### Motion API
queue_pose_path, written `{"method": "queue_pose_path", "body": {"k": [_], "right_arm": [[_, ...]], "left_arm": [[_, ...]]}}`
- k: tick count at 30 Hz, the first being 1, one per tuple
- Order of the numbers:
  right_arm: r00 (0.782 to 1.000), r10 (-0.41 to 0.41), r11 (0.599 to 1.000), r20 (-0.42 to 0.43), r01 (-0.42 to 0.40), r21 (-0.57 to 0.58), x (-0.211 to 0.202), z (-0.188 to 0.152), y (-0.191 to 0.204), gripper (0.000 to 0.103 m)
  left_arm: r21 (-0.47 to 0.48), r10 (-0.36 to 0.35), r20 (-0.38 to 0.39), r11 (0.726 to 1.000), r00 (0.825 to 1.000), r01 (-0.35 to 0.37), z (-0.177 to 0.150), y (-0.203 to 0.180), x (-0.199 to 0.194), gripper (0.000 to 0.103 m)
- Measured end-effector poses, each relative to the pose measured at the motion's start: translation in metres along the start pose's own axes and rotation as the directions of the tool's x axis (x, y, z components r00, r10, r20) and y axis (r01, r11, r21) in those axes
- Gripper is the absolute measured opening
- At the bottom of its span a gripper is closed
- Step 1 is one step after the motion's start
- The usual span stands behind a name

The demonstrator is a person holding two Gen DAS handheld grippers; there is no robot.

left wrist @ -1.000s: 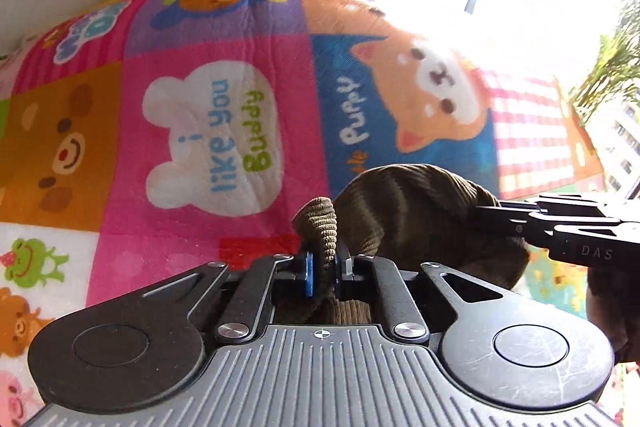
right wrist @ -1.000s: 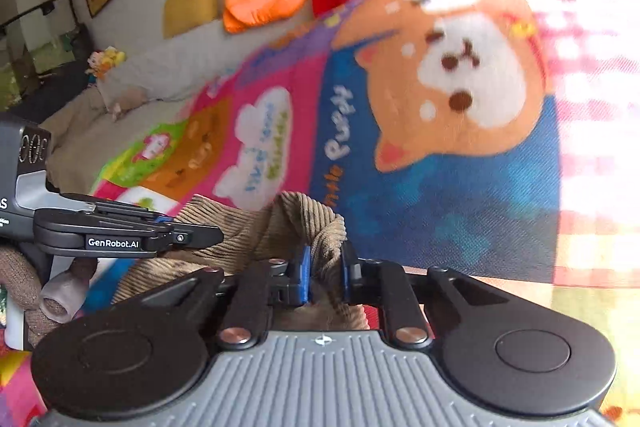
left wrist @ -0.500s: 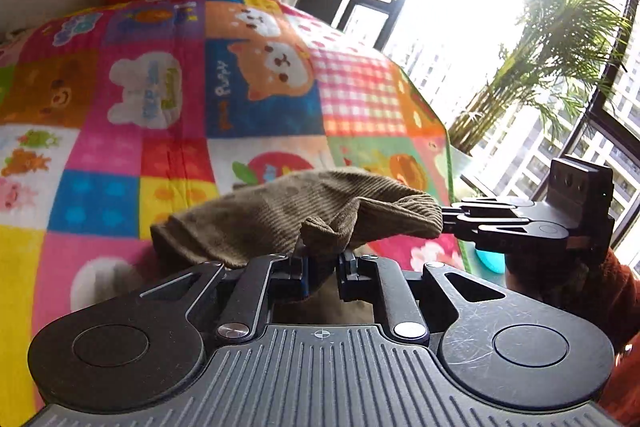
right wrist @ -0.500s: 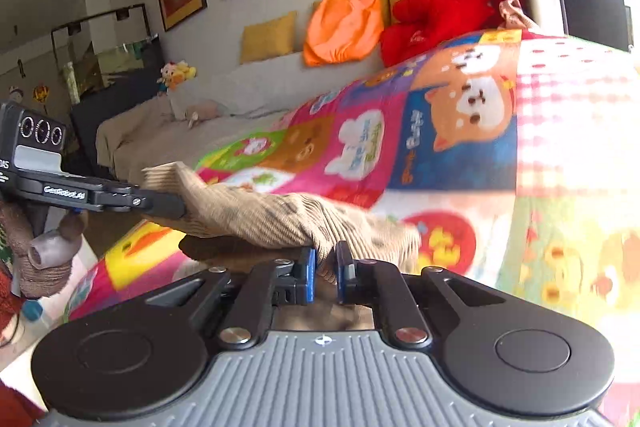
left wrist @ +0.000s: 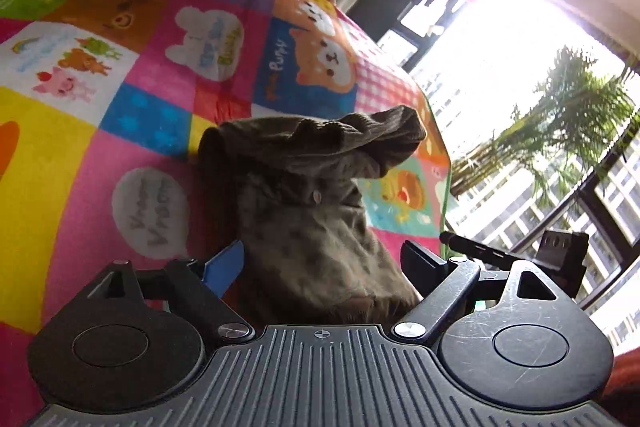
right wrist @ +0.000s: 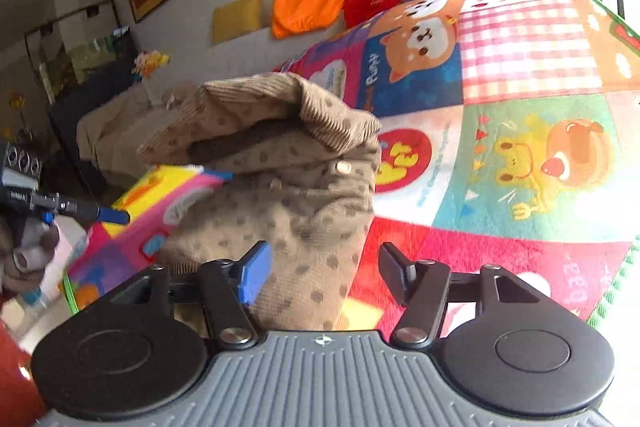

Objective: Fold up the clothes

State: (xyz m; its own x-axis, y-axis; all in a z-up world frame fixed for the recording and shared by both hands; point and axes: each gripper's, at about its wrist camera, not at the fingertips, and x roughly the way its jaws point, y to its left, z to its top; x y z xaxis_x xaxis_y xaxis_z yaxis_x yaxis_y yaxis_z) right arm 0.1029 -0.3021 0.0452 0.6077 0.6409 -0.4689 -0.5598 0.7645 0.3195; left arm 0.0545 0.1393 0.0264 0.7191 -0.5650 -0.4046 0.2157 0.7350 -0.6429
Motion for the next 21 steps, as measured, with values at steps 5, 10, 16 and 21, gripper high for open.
{"method": "queue_pose_path", "body": {"k": [5, 10, 16, 21], "right_arm": [[0.994, 0.001, 0.995, 0.107, -0.012, 0.100, 0.024, 0.044, -0.013, 0.063], [0.998, -0.012, 0.998, 0.068, 0.008, 0.060, 0.053, 0.054, -0.009, 0.064], [0.992, -0.055, 0.995, -0.112, 0.045, -0.083, 0.061, 0.017, 0.003, 0.064], [0.970, -0.022, 0.954, -0.244, -0.052, -0.295, 0.041, -0.023, 0.040, 0.064]], "left_arm": [[0.007, 0.063, 0.041, 0.998, 0.997, -0.063, 0.038, -0.005, 0.032, 0.094], [0.048, 0.095, -0.041, 0.994, 0.995, -0.093, 0.034, -0.010, 0.058, 0.096], [0.170, 0.125, -0.128, 0.980, 0.984, -0.102, 0.003, -0.018, 0.069, 0.096], [0.299, 0.166, -0.153, 0.947, 0.974, -0.114, -0.009, -0.031, 0.066, 0.098]]}}
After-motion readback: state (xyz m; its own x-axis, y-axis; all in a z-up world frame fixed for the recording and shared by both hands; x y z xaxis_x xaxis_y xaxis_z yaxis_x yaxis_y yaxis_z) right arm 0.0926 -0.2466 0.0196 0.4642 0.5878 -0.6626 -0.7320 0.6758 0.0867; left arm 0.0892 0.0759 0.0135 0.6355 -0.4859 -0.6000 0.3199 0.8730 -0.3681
